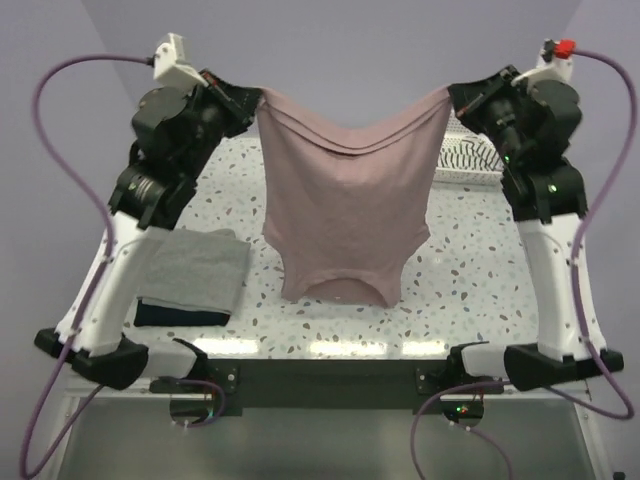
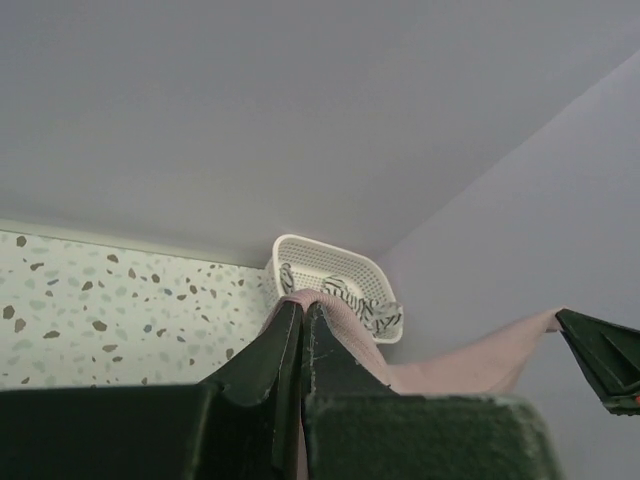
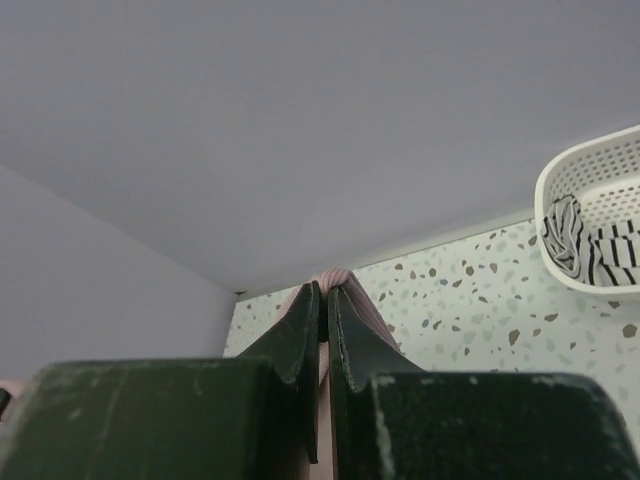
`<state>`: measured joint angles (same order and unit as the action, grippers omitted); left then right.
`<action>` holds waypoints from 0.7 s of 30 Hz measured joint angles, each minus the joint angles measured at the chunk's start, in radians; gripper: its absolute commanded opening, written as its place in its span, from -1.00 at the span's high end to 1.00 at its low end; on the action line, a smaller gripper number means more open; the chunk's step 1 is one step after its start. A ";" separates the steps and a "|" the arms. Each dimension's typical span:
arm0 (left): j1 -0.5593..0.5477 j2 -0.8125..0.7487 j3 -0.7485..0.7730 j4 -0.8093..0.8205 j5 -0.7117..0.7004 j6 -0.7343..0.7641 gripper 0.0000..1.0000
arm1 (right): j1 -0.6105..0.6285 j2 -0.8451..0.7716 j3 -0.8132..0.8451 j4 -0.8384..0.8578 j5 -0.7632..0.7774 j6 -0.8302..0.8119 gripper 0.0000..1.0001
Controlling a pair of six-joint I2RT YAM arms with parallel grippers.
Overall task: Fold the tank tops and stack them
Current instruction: Flatten the tank top out
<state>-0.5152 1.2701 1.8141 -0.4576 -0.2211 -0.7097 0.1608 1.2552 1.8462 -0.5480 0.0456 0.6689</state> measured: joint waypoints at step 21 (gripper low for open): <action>0.406 0.395 0.200 0.273 0.564 -0.031 1.00 | 0.000 0.353 0.061 0.315 -0.108 -0.006 1.00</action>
<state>-0.1093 1.6650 2.0136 -0.1848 0.3428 -0.7403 0.1604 1.6081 1.9072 -0.2333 -0.0620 0.6628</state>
